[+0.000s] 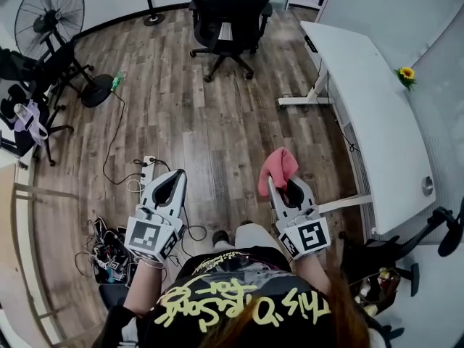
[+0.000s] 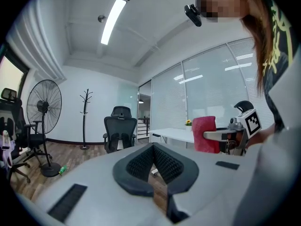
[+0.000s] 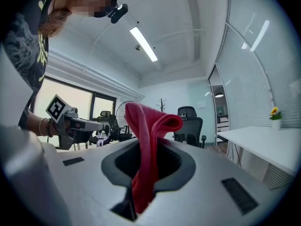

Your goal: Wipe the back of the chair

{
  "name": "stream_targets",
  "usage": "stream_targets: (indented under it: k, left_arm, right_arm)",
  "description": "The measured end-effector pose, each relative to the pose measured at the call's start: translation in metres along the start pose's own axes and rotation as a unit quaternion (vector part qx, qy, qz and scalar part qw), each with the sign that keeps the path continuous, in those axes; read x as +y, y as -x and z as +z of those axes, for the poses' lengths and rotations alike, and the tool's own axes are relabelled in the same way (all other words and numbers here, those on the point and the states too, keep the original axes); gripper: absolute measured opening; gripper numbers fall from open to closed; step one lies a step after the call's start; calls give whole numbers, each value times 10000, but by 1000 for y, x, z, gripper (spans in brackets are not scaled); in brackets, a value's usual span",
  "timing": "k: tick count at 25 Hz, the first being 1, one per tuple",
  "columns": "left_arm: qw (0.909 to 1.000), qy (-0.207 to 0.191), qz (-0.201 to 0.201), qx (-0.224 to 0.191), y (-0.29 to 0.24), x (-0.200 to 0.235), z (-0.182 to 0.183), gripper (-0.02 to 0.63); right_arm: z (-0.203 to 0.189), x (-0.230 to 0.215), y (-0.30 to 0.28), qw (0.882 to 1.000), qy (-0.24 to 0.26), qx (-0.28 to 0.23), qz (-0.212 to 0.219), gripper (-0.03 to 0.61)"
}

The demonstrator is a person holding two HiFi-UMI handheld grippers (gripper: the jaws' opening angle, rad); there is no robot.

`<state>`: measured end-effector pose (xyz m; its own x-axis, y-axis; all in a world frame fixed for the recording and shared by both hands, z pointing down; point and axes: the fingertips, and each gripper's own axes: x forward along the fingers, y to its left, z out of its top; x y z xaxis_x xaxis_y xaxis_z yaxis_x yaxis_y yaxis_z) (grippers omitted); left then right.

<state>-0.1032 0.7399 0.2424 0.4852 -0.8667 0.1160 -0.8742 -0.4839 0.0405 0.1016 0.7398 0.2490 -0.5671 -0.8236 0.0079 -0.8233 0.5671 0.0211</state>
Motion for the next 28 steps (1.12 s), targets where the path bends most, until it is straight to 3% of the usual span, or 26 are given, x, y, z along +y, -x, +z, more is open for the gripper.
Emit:
stream_targets:
  k: [15,28]
  left_arm:
    - [9999,130,-9,73,-32,4,-6,-8]
    - [9997,60,216,-107,-151,50,30,-7]
  right_arm:
    - [-12,-30,-20,9999,-128,46,-55,61]
    - [-11,-105,-132,9989,-175,-54,436,61]
